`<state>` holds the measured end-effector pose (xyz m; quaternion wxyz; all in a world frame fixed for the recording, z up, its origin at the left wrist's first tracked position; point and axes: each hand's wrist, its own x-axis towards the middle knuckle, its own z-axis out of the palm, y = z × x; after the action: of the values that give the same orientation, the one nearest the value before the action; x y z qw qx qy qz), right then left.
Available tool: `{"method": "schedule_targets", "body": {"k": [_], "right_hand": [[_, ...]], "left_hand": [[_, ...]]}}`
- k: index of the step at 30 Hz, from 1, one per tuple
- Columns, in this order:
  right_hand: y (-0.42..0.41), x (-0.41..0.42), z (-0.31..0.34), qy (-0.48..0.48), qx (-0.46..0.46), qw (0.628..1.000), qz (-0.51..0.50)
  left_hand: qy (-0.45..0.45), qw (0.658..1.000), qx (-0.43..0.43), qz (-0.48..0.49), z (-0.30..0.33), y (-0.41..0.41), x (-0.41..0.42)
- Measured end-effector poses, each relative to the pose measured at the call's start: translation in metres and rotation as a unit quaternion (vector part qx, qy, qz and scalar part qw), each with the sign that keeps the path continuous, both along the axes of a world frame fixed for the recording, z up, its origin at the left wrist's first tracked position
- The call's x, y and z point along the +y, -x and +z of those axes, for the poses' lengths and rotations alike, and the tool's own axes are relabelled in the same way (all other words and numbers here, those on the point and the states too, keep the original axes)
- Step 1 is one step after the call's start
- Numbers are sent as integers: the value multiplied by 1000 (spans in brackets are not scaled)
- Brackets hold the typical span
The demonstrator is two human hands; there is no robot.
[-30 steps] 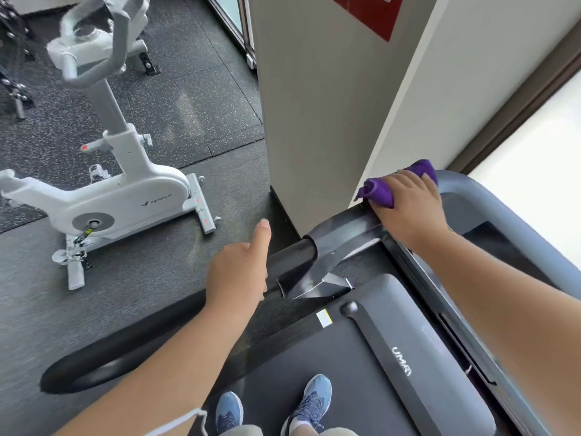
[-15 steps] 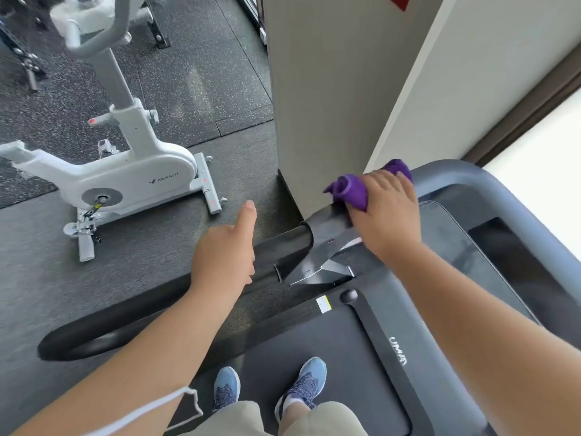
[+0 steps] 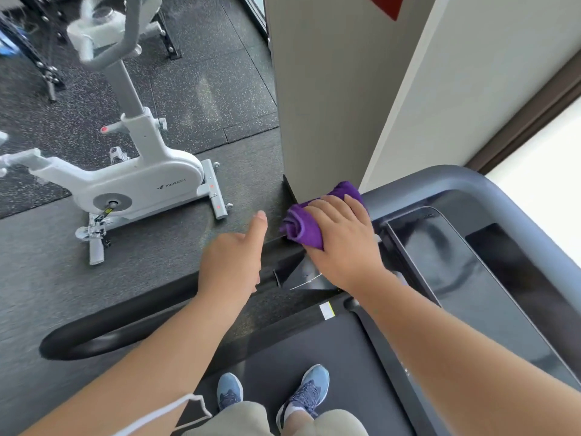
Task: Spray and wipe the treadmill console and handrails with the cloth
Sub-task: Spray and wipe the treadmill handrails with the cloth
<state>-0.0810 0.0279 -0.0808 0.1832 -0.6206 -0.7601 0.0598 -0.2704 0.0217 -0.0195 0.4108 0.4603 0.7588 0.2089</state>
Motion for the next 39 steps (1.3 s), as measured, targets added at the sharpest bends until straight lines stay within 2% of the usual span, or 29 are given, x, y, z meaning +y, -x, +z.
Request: {"method": "schedule_targets", "body": {"k": [2, 5, 9, 11, 14, 18, 22, 24, 26, 29, 33, 35, 36, 37, 39], "right_hand": [[-44, 15, 2, -13, 6, 999, -34], [-109, 36, 12, -12, 21, 988, -155], [-101, 45, 12, 8, 34, 968, -247], [-61, 34, 9, 13, 29, 974, -226], [4, 6, 6, 26, -1, 993, -114], [83, -28, -6, 52, 2, 999, -3], [78, -22, -12, 32, -19, 998, 58], [57, -12, -9, 14, -42, 998, 48], [50, -4, -7, -1, -32, 999, -14], [82, -9, -6, 10, -3, 994, -113], [136, -31, -12, 18, 65, 996, -61], [138, -26, 6, 17, 155, 985, -74], [135, -20, 19, 47, 229, 966, -107], [129, -16, 36, 104, 322, 929, -150], [113, -17, 67, 125, 493, 828, -237]], "left_hand": [[1, 1000, 1, -2, 2, 0, -2], [0, 1000, -4, 7, 2, 8, -8], [2, 999, -2, 39, 7, 24, -10], [5, 998, -11, 58, 7, 30, -12], [22, 997, -23, 64, 3, 32, -18], [30, 997, -37, 56, 3, 33, -22], [26, 999, -28, 20, 2, 43, -25], [30, 999, -26, 5, 2, 52, -23], [50, 998, -40, 5, 1, 62, -19], [78, 995, -60, 10, -3, 73, -15], [73, 995, -61, -11, -2, 90, -17], [76, 995, -62, -24, 0, 99, -21], [75, 995, -64, -32, 0, 103, -24], [73, 994, -64, -41, 0, 108, -26], [71, 994, -51, -61, 1, 116, -29]]}}
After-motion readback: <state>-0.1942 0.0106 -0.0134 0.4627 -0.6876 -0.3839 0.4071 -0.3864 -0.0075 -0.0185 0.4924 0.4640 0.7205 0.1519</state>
